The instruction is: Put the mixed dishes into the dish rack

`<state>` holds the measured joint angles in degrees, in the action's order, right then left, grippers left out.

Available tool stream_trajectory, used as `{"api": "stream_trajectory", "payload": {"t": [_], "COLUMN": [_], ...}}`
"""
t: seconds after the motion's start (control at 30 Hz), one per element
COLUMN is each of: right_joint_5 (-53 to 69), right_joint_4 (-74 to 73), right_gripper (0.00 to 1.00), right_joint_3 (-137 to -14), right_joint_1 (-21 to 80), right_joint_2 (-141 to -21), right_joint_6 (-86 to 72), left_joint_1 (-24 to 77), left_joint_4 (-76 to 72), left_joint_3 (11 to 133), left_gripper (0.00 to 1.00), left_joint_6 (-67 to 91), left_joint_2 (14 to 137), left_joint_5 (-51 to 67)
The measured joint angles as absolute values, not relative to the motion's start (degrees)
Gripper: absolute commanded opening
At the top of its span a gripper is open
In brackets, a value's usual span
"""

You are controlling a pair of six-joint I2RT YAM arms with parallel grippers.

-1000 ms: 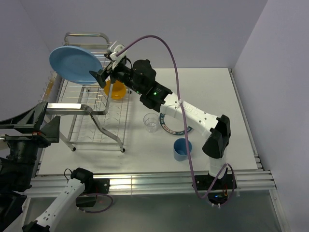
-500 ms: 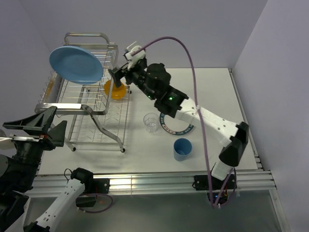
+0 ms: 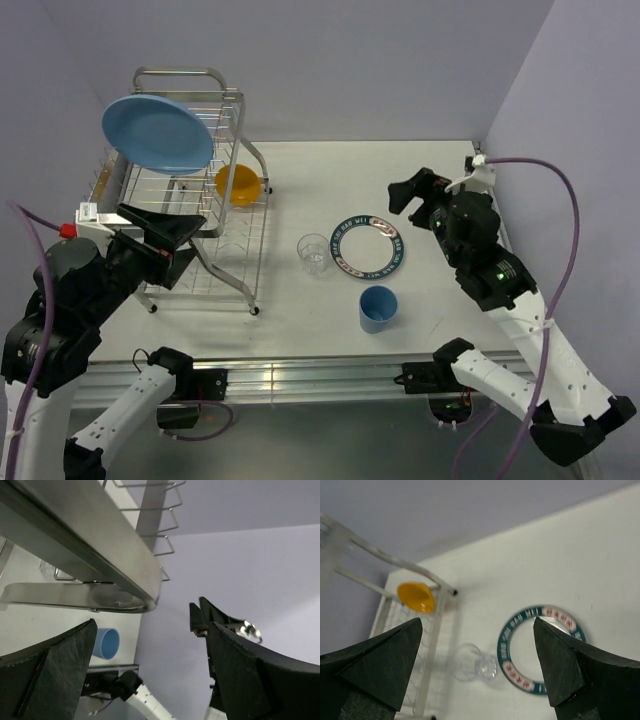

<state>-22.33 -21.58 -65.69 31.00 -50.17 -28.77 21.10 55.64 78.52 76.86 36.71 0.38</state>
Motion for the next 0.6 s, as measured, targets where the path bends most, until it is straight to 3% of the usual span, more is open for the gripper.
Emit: {"api": "stream_trajectory", "payload": {"t": [0.13, 0.27, 0.47, 0.6], "right_joint_5": [-13.0, -2.1, 5.5, 6.6], "right_joint_4": [-24.6, -22.7, -16.3, -10.6], "right_gripper": [0.96, 0.82, 0.71, 0.70], "right_joint_3": [-54.9, -42.9, -29.6, -24.4], "right_joint_1": [22.6, 14.8, 13.3, 13.3], "right_joint_2": [-49.3, -52.5, -52.4, -52.4], "right_joint_6": [-37.5, -45.6, -55.8, -60.8], "left_joint_1": [21.1, 21.1, 21.1, 21.1], "left_joint_4": [56.9, 58.4, 60.7, 60.7], "left_joint_3": [77.3, 78.4, 79.2, 75.8], "left_gripper": [0.99, 0.99, 0.99, 0.99], "left_joint_6": [74.6, 71.8, 66.2, 64.9], "left_joint_2": [37.6, 38.6, 39.2, 37.2], "left_joint_5": [4.4, 7.3, 9.7, 11.5]}}
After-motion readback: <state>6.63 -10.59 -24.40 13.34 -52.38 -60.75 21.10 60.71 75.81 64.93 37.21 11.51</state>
